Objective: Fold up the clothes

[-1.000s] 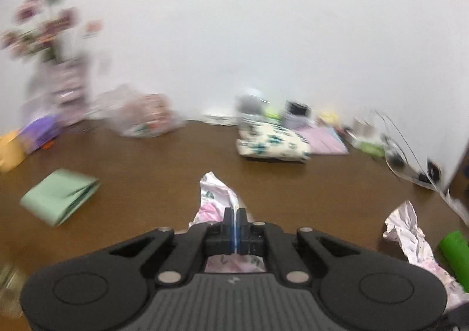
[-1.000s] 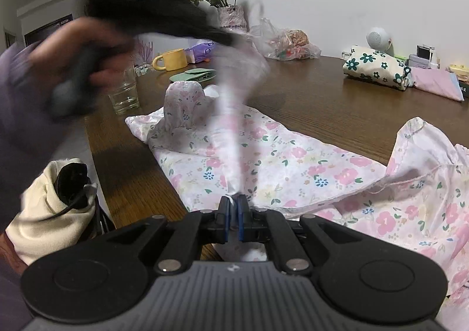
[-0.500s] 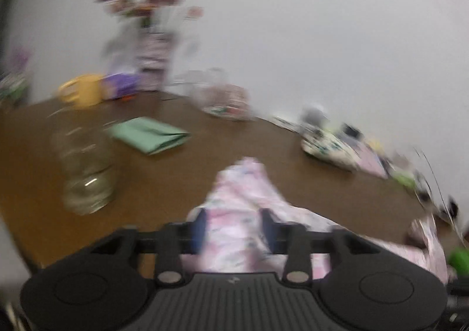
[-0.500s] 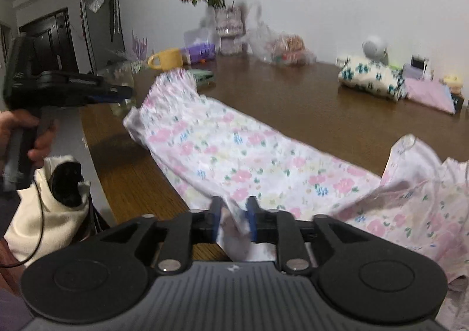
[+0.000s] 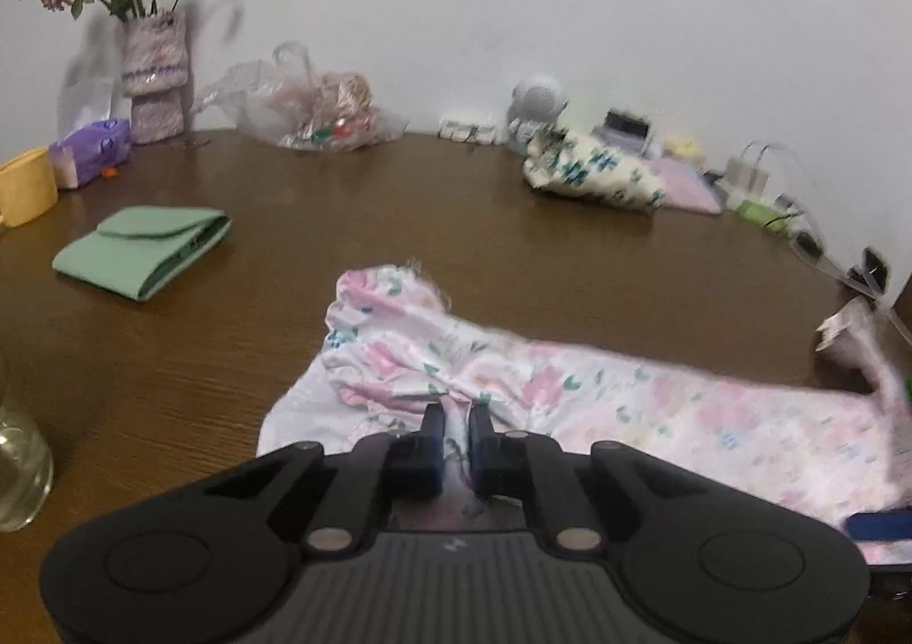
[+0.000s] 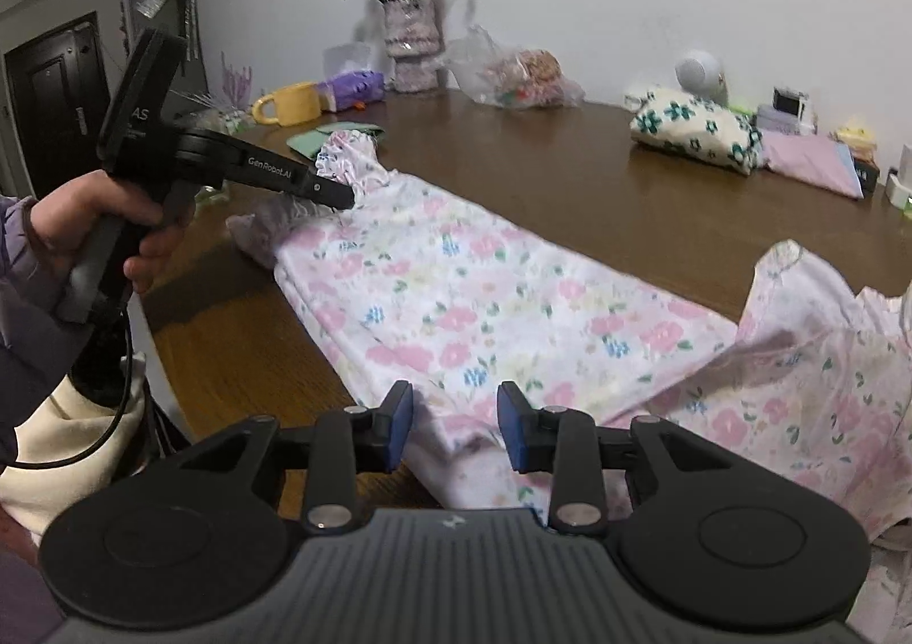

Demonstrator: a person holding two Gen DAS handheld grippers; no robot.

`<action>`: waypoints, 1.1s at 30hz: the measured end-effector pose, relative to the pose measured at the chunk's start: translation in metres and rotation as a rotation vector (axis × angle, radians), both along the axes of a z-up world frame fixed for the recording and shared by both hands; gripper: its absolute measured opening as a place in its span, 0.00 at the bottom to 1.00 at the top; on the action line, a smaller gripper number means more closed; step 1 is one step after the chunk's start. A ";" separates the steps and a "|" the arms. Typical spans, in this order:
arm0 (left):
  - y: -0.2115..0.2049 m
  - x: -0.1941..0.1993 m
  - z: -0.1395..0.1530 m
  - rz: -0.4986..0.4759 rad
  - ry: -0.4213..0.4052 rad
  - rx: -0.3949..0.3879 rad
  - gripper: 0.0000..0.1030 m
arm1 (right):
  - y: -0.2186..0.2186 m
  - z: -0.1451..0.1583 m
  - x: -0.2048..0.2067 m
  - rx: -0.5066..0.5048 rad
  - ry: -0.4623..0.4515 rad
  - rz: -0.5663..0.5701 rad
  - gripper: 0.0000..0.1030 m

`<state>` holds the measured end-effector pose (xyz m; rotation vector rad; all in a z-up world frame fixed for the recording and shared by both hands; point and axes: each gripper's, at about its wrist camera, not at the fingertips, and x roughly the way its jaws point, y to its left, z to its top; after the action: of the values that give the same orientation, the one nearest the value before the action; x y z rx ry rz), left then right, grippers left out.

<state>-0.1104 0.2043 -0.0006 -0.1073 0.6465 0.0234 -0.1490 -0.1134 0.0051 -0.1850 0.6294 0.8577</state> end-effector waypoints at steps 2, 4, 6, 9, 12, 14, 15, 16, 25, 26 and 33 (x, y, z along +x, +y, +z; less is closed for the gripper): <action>-0.001 -0.002 -0.004 0.001 -0.005 0.002 0.08 | 0.000 -0.001 0.000 0.001 -0.008 0.004 0.33; 0.003 -0.003 0.002 0.004 -0.012 -0.016 0.08 | -0.001 -0.002 0.001 0.002 -0.012 0.001 0.35; 0.006 -0.007 0.015 0.004 -0.033 -0.033 0.07 | -0.003 -0.002 0.005 0.007 -0.010 -0.004 0.35; 0.011 -0.004 0.025 0.024 -0.028 0.016 0.13 | -0.006 -0.003 0.010 0.013 -0.015 -0.012 0.35; 0.019 0.005 0.016 0.139 0.033 0.071 0.14 | -0.008 -0.003 0.012 0.023 -0.008 -0.040 0.35; 0.021 -0.001 0.021 0.159 0.007 0.053 0.15 | -0.008 0.000 0.014 0.002 -0.015 -0.048 0.38; 0.016 -0.006 0.028 0.131 -0.027 0.033 0.15 | -0.011 0.003 0.013 0.004 -0.030 -0.054 0.41; 0.012 -0.011 0.034 0.099 -0.060 0.016 0.18 | -0.014 0.006 0.013 0.006 -0.045 -0.061 0.45; -0.064 0.014 0.019 -0.160 -0.045 0.170 0.40 | -0.078 0.038 -0.001 0.092 -0.147 -0.231 0.59; -0.065 0.017 0.013 -0.156 -0.029 0.183 0.40 | -0.089 0.038 -0.007 0.096 -0.142 -0.217 0.59; -0.048 0.010 -0.001 -0.141 -0.004 0.161 0.40 | -0.140 0.029 -0.022 0.160 0.106 -0.185 0.59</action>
<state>-0.1006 0.1560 -0.0012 0.0941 0.6442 -0.0607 -0.1711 -0.2531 0.0340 0.0629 0.6628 0.7383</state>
